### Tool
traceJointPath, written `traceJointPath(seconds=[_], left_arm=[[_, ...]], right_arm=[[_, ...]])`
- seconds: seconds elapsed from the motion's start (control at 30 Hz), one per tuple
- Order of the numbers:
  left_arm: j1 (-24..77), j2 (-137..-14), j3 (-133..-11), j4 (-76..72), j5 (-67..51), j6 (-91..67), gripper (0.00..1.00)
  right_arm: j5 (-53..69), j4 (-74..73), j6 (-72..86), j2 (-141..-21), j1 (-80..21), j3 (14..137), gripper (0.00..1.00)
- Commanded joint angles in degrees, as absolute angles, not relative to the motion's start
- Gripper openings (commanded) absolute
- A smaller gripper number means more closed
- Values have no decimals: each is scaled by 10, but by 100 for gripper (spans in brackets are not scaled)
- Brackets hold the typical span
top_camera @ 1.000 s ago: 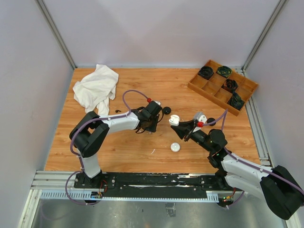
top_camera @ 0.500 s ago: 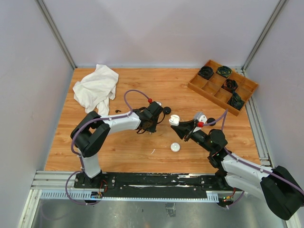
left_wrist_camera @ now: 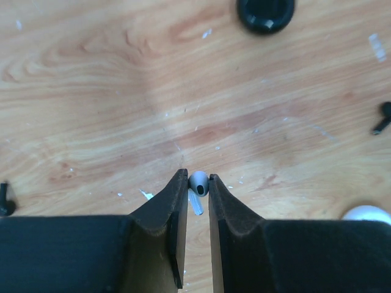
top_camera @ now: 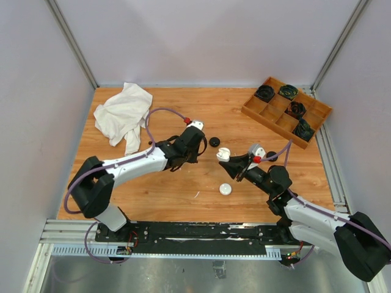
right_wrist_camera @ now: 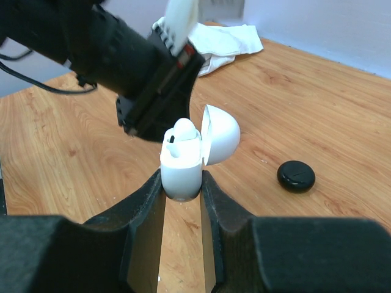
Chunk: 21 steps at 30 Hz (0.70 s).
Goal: Insert the wireless bluetooth earbuds into the charging case
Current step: Pick up the earbud from the center of the board.
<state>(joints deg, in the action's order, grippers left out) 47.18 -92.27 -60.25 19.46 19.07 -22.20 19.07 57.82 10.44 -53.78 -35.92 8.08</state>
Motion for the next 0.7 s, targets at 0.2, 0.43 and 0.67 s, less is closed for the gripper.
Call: traceJointPath(seconds=[0.2,0.43,0.67], left_arm=[[532,-771,-579,94,316,-164,16],[589,-708,-564,14,358,-110,16],[646,-662,-536,-93,385,-40,16]], right_arm=[[218,599,101,-550,-337,112,6],[227,600,105,-560,-339,129,5],[228,621,106,-571,-343,136,5]])
